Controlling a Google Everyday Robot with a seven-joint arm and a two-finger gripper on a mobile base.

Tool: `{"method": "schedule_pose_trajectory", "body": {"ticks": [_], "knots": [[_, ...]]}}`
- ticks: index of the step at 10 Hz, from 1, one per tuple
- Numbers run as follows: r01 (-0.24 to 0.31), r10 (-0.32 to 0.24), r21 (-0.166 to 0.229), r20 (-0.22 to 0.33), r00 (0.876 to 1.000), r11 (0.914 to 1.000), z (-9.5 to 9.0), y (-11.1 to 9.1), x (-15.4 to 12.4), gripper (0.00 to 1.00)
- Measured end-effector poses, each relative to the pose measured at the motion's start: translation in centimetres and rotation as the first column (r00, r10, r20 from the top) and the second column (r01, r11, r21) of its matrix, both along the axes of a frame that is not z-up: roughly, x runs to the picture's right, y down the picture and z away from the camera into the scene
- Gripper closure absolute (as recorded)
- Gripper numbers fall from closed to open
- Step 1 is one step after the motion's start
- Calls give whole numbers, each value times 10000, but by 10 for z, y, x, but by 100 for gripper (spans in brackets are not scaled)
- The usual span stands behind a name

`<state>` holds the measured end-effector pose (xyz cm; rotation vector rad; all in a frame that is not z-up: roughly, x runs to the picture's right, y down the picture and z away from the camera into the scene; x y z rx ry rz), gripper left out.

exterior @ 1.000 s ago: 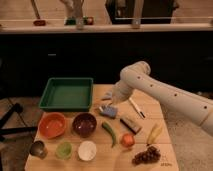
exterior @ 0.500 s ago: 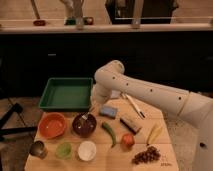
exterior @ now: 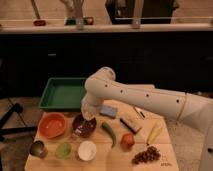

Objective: Place fork in plastic cup

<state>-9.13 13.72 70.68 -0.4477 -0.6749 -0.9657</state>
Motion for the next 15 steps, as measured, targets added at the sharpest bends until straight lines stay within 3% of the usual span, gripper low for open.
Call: {"method": "schedule_pose_trajectory", "body": {"ticks": [8, 11, 13, 15], "knots": [[24, -24, -9, 76, 10000, 10000, 0, 2, 0, 100], [644, -662, 272, 725, 9952, 9976, -5, 2, -25, 100], [1290, -1354, 545, 1367, 9813, 9901, -12, -1, -62, 100], [2059, -2174, 779, 1938, 9567, 9755, -18, 0, -94, 100]]}}
